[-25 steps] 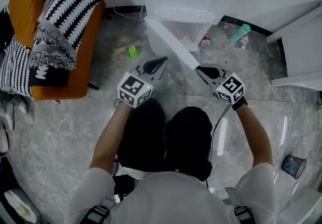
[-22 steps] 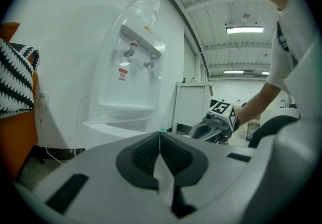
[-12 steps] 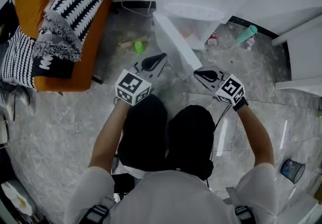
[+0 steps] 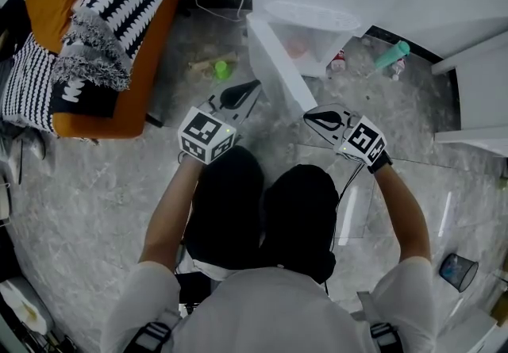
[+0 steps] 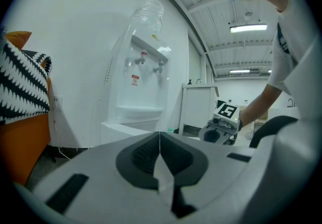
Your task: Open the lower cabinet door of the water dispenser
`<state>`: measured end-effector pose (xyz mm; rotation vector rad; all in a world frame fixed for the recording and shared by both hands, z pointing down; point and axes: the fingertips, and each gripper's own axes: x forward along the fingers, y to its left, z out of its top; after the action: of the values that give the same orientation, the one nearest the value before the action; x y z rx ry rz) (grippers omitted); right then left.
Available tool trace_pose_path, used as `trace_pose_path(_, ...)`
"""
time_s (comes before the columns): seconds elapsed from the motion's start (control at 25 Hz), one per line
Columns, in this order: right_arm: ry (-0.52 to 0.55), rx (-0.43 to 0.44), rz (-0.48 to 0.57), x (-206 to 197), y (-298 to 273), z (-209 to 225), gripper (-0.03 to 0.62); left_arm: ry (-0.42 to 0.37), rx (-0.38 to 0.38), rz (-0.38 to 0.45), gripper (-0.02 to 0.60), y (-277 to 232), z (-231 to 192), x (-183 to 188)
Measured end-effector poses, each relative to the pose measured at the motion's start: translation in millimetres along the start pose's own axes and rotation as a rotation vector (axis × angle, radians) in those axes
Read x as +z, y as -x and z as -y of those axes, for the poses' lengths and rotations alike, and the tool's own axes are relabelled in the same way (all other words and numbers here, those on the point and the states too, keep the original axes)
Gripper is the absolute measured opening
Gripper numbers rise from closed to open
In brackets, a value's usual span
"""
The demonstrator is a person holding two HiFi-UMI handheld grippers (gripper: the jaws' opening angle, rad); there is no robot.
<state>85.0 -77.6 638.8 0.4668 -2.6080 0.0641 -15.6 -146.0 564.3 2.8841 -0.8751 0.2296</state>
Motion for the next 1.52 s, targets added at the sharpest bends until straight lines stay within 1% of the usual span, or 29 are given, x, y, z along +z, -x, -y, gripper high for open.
trace_pose_path(0.12,-0.020,0.008,0.017,0.0,-0.3,0.1,0.008,0.005,0.014,0.007,0.014,2.8,-4.7,0.4)
trace_pose_path(0.28,-0.039,0.039,0.034,-0.4,-3.4,-2.3,0.008,0.009,0.026,0.008,0.014,4.5,-6.7,-0.5)
trace_pose_path(0.48,-0.064,0.080,0.046,1.1,-6.4,-8.0,0.008,0.011,0.015,0.006,0.014,2.6,0.4,1.4)
trace_pose_path(0.72,-0.055,0.135,0.058,5.1,-10.6,-15.6,0.008,0.012,0.010,0.002,0.014,-0.1,6.1,-2.0)
trace_pose_path(0.84,-0.050,0.175,0.069,8.8,-15.8,-23.4,0.008,0.014,0.018,0.001,0.014,1.9,4.3,-3.5)
trace_pose_path(1.16,-0.025,0.317,0.101,27.0,-44.2,-56.0,0.008,0.018,0.066,-0.007,0.014,21.1,-10.8,-9.8)
trace_pose_path(1.24,-0.039,0.315,0.127,35.9,-53.4,-53.9,0.008,0.018,0.082,-0.011,0.014,29.7,-16.9,-11.8)
trace_pose_path(1.36,-0.069,0.287,0.181,53.8,-65.0,-41.6,0.008,0.024,0.111,-0.012,0.014,43.8,-25.5,-14.5)
trace_pose_path(1.52,-0.067,0.310,0.192,67.5,-82.3,-46.5,0.008,0.039,0.157,-0.013,0.014,66.2,-37.4,-18.6)
